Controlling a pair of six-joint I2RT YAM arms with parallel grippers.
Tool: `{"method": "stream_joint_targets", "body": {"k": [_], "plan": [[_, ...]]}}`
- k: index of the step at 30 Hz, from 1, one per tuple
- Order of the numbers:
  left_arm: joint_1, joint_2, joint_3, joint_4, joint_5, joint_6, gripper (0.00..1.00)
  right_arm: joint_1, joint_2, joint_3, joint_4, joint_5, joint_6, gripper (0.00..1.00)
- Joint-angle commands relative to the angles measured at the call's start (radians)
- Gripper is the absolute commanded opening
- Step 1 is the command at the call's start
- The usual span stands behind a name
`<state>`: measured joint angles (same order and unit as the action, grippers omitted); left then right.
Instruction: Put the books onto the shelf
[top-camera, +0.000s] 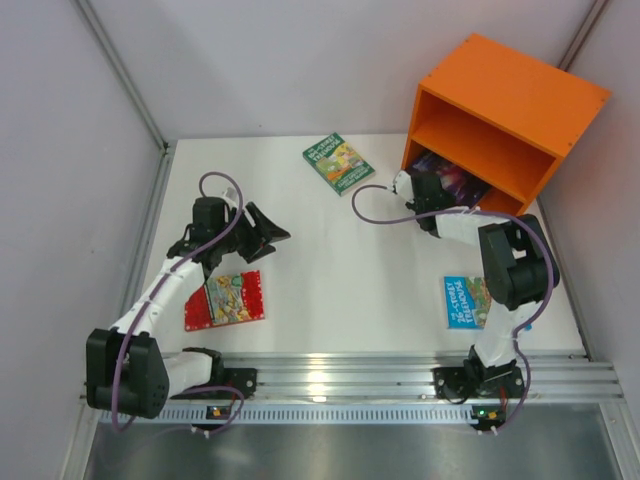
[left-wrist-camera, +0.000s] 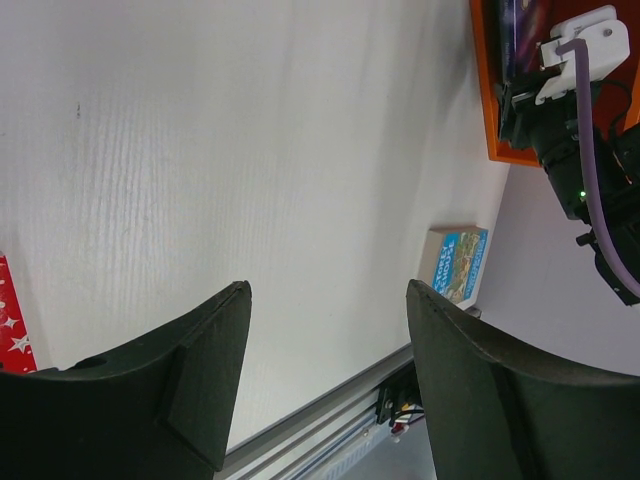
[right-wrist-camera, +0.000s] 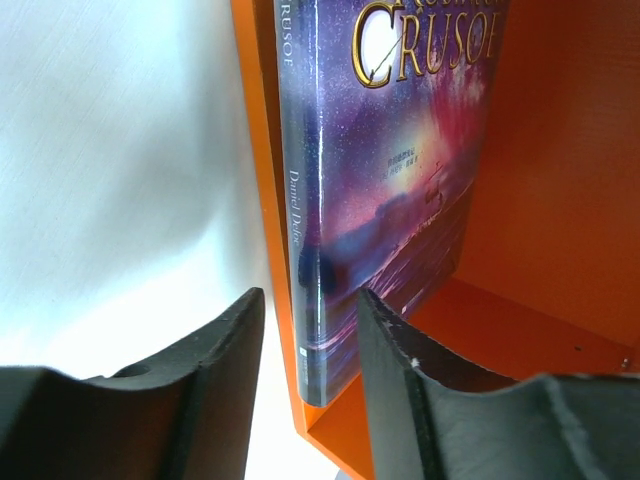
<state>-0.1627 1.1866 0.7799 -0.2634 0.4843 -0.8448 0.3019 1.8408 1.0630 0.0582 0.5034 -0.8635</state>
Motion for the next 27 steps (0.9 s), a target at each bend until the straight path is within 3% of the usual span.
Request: {"method": "stream_joint_targets", "body": {"k": [1,12,27], "plan": [[-0.005,-0.025,0.016,0.006,-0.004,0.013,0.68,-0.017,-0.028,0.055,0.008,-0.002,0.006,0.41],[-0.009,-0.024,0.015,0.006,-0.013,0.009,0.68,-0.033,0.014,0.091,0.012,0.015,-0.023,0.29],[-0.017,-0.015,0.022,0.004,-0.024,0.009,0.68,-0.053,0.055,0.112,0.038,0.037,-0.043,0.24]]}}
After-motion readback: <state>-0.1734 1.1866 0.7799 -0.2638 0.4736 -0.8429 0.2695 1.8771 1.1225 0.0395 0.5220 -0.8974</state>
